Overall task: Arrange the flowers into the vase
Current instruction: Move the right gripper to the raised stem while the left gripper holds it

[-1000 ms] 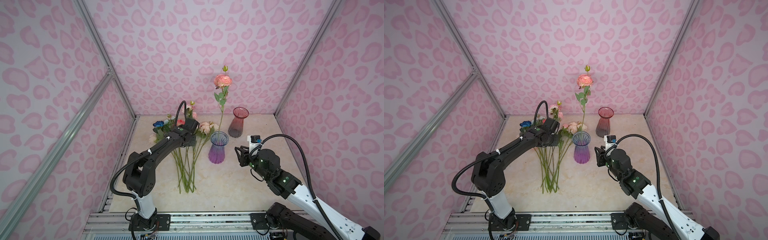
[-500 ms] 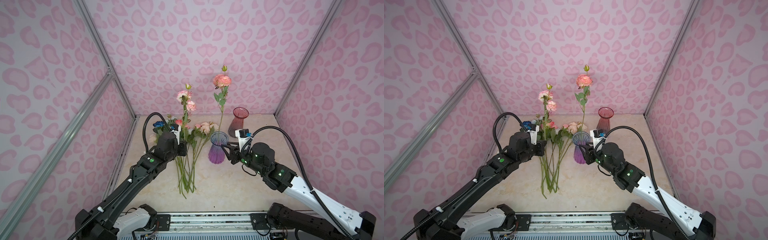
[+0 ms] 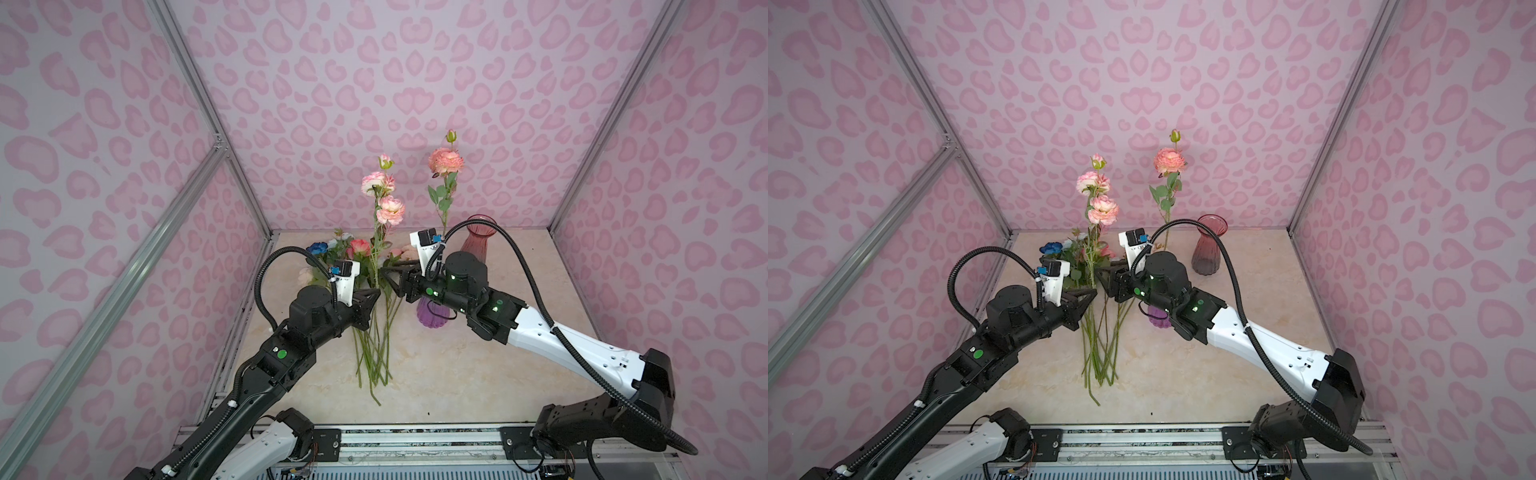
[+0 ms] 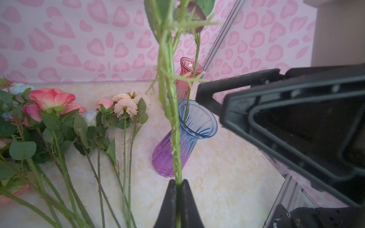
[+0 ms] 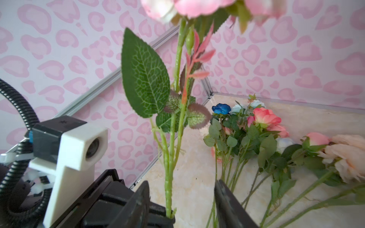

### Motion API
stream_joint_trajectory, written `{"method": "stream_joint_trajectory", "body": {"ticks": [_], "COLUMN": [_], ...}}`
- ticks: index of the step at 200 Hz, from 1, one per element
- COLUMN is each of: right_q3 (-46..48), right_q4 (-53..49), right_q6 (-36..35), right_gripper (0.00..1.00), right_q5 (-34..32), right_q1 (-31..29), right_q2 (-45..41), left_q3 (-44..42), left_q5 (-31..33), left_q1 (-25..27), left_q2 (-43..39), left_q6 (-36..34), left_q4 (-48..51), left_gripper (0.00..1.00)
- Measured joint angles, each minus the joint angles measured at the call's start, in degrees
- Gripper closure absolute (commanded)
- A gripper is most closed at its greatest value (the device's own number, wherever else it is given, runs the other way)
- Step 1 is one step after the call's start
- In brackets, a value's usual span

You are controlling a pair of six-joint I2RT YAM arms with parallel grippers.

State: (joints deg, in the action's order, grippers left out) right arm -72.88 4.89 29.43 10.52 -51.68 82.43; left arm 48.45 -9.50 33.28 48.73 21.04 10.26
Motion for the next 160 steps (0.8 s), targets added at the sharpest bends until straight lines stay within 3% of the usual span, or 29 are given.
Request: {"method": "stream_joint_trajectory", "body": {"ticks": [57, 88, 111, 131, 145, 160], "right_q3": [-2.73, -4.07, -4.63, -4.66, -4.96, -5.86], "right_q4": [0.22, -0.15, -0.46, -0.5, -0.55, -0.94], "right_q6": [1.66, 1.95, 2.27, 2.23, 1.95, 1.18], "right_gripper": [0.6, 0.86, 0.94, 0.95, 0.95, 0.96], "right_q5": [1.16, 0.48, 0.44, 0.68, 0.85, 0.81], "right_q1": [-2.21, -2.21, -2.21, -2.21, -2.32, -2.32], "right_q2": [3.54, 4.68, 4.83, 4.83, 4.76, 4.61], "left_q3": [-0.07, -0.07, -0.09, -0.33, -0.33, -0.33], "left_q5": [-2.58, -2.86, -2.89, -2.84, -2.47, -1.14], "left_q1": [0.0, 0.07, 0.07, 0.07, 0.07, 0.04], "left_q2": [-0.59, -1.62, -1.73, -2.03, -2.54, -3.5], "left_q6": [0.42, 0.42, 0.44, 0.83, 0.87, 1.44], "left_q4": [0.44, 0.42, 0.37, 0.37, 0.5, 0.79], "left_gripper": [0.97, 0.96, 0.95, 0.72, 0.48, 0.4]}}
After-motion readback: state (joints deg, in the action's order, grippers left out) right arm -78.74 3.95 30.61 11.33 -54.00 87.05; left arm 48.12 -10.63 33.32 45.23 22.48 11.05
